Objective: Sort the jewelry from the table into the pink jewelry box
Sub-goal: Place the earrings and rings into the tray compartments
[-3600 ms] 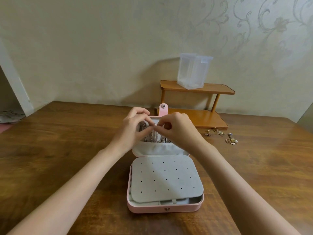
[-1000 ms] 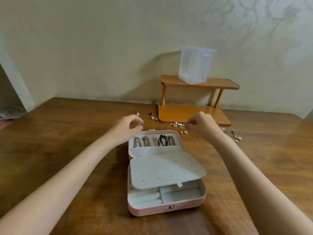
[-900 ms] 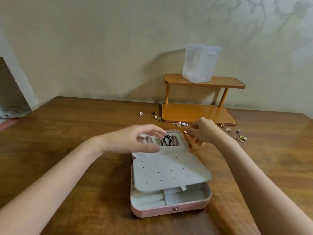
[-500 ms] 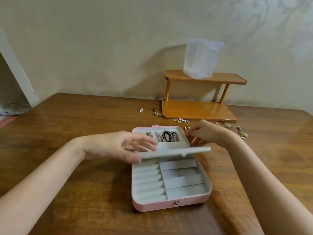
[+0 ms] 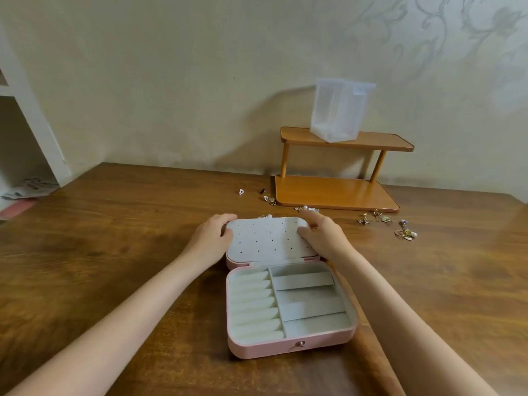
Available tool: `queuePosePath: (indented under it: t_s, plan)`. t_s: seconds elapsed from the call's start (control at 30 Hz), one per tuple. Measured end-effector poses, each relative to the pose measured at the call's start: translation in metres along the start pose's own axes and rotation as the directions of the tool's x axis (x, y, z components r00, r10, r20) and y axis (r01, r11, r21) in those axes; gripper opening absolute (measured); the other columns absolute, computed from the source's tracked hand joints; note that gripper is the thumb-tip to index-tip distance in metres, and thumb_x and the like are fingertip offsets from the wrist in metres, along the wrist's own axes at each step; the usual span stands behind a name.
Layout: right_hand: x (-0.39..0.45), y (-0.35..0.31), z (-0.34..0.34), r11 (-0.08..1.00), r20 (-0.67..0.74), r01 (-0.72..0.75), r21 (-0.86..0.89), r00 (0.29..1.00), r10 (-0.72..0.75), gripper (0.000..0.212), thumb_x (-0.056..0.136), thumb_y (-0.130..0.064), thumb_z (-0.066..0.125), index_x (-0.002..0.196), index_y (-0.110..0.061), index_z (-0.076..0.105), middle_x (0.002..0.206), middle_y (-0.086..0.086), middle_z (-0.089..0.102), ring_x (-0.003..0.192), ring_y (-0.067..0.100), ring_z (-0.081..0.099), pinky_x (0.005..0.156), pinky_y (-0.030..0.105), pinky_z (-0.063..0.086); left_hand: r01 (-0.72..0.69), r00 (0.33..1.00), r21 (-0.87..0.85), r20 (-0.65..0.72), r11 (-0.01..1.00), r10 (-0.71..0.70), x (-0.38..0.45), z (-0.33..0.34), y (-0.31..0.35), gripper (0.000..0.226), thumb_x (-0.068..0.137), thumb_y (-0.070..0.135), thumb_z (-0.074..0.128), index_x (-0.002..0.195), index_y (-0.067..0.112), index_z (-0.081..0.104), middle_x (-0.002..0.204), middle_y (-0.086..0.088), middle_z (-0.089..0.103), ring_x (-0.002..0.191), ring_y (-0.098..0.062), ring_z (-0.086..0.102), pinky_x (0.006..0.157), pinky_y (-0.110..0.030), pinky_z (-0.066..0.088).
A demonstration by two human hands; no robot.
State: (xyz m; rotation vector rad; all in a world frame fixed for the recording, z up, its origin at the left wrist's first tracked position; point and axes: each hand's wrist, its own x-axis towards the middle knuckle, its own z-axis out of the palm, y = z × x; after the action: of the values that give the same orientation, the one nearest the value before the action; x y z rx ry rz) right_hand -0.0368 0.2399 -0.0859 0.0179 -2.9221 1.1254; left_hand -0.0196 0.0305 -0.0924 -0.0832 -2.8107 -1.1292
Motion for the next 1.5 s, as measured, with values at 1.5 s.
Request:
queuePosePath:
  t_s: [1.5]
  plan:
    - [0.070,-0.004,-0.052,0.723,0.465,0.279,-0.631,0.883,0.066,0.020,0.082,-0.005,0.064,0.096,-0.019,0.066,0.105,0.010,0.066,0.082,0.019,0.059,0.070,0.024,0.049,0.066,0.950,-0.002,0.305,0.998,-0.062,0.050,0.007,0.028,0.025,0.091,0.031,0.054,0.114,0.021,0.057,0.112,-0.001,0.057,0.102,-0.016,0.053,0.078,-0.028,0.042]
